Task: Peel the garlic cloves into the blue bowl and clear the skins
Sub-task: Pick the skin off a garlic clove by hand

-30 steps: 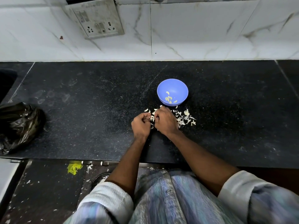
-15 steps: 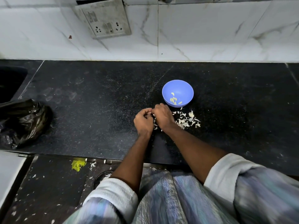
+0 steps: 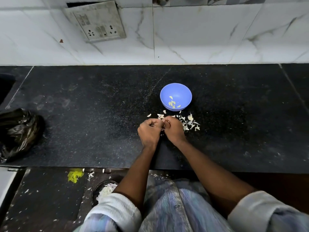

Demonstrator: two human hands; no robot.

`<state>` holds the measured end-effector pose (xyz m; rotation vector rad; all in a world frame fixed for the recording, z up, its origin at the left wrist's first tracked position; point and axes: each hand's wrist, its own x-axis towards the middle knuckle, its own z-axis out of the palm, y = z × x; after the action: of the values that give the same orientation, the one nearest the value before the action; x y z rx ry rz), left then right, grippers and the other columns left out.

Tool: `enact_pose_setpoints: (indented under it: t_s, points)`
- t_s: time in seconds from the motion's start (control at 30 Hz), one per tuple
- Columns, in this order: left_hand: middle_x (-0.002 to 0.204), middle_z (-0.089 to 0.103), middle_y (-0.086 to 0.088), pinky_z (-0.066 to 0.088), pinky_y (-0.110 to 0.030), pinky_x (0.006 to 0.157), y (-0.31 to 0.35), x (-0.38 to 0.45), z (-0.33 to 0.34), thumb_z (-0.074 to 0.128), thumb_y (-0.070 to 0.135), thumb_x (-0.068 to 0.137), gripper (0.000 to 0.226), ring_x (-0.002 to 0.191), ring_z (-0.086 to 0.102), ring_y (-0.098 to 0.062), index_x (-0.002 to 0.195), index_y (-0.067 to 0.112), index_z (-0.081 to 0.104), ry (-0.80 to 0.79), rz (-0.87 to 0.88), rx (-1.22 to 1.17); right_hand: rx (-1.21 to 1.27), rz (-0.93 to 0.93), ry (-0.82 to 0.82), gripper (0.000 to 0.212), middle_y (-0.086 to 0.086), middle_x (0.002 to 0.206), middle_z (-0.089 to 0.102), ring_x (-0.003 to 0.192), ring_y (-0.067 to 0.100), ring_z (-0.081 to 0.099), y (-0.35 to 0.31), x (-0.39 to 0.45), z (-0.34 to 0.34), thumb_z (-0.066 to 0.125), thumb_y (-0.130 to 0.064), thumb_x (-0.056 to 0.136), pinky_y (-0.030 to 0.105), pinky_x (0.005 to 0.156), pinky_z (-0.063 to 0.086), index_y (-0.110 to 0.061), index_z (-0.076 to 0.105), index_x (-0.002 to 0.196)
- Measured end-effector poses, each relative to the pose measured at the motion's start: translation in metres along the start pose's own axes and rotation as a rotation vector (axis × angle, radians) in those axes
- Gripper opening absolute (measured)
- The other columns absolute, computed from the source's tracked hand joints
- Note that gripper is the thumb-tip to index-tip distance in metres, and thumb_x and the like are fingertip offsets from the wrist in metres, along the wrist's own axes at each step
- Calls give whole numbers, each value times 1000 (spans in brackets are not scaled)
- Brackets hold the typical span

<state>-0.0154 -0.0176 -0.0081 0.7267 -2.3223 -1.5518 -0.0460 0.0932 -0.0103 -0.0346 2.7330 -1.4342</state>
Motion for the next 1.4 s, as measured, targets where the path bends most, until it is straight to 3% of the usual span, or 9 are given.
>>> enact_pose_setpoints:
  t_s: [0.17, 0.33, 0.4, 0.57, 0.8, 1.1, 1.4]
  points:
    - [95, 79, 4, 58, -25, 81, 2, -17, 19, 78, 12, 89, 16, 82, 74, -10, 104, 19, 81, -33, 43, 1, 395, 241, -105, 27, -4, 76, 73, 61, 0, 61, 3, -5, -24, 56, 4, 97, 18, 61, 50, -12, 76, 88]
    - [85, 78, 11, 57, -21, 76, 15, -19, 26, 77, 8, 90, 11, 74, 72, -1, 94, 16, 83, -75, 23, -46, 594, 329, -98, 16, 8, 83, 73, 64, 10, 59, 9, -1, -40, 60, 5, 98, 20, 58, 51, -3, 70, 108]
    - [80, 78, 12, 57, -20, 71, 21, -22, 31, 79, 11, 90, 9, 69, 71, 1, 93, 17, 84, -87, 4, -65, 646, 349, -75, 11, 8, 78, 71, 62, 11, 59, 9, 1, -47, 61, 6, 97, 19, 57, 51, 1, 68, 104]
    - [79, 79, 10, 58, -20, 70, 26, -25, 43, 79, 12, 90, 8, 70, 75, -5, 93, 17, 84, -63, -53, -106, 631, 330, -148, 10, 12, 80, 73, 62, 12, 62, 15, 10, -61, 65, 7, 94, 22, 62, 54, 3, 71, 100]
    - [81, 81, 7, 63, -33, 80, 24, -21, 40, 81, 18, 87, 8, 76, 77, -12, 93, 17, 85, -77, -154, -172, 646, 346, -160, 17, 10, 79, 76, 66, 12, 67, 13, 7, -65, 69, 9, 87, 21, 66, 55, -1, 74, 100]
    - [82, 78, -16, 57, -21, 63, 29, -14, 23, 73, 4, 92, 10, 68, 68, -16, 95, 1, 82, -273, -381, -418, 634, 292, -38, 10, 4, 72, 75, 64, 11, 69, 5, -3, -56, 74, 5, 88, 22, 65, 57, -4, 75, 92]
    - [86, 80, -18, 60, -21, 68, 33, -8, 23, 72, 3, 94, 10, 74, 73, -18, 93, -1, 81, -326, -325, -416, 552, 205, -61, 11, 16, 79, 75, 67, 20, 71, 11, 12, -60, 71, 6, 89, 29, 67, 60, -1, 76, 95]
